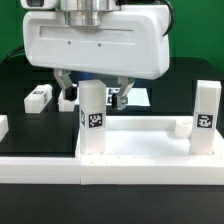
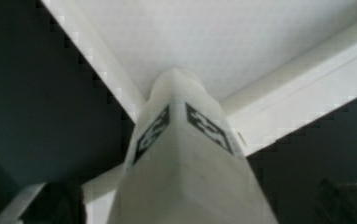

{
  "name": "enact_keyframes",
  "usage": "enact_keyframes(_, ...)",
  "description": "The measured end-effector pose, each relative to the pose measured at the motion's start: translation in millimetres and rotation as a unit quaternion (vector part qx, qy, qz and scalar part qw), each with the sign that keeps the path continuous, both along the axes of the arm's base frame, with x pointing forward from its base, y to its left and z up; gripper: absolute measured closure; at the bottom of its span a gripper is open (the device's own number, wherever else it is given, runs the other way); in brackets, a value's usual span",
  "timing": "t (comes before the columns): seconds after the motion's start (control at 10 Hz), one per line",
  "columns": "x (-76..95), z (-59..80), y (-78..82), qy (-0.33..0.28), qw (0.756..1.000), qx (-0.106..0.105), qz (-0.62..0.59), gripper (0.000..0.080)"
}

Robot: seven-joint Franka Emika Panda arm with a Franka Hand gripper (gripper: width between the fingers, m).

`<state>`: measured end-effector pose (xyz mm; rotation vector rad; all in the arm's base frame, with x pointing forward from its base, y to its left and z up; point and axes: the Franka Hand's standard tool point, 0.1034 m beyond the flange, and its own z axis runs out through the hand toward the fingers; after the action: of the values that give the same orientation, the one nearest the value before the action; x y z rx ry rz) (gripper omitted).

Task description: Assemble desk

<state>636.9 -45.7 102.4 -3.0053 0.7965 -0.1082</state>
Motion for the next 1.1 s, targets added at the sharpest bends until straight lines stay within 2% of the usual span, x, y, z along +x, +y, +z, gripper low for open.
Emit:
enact_keyframes(0.4,0.2,0.4,0.8,0.0,0.989,-0.014,0.15,0.0151)
enact_keyframes(0.9,-0.7,0.2,-0.9,0.007,0.945,-0.029,0.326,0.015)
enact_keyframes(1.0,-0.8,0.1,-0.9,0.007,0.947,-0.028,0.321,0.0282)
enact_keyframes(1.1,-0.8,0.1,-1.0,0.007,0.947,-0.028,0.321,0.0282)
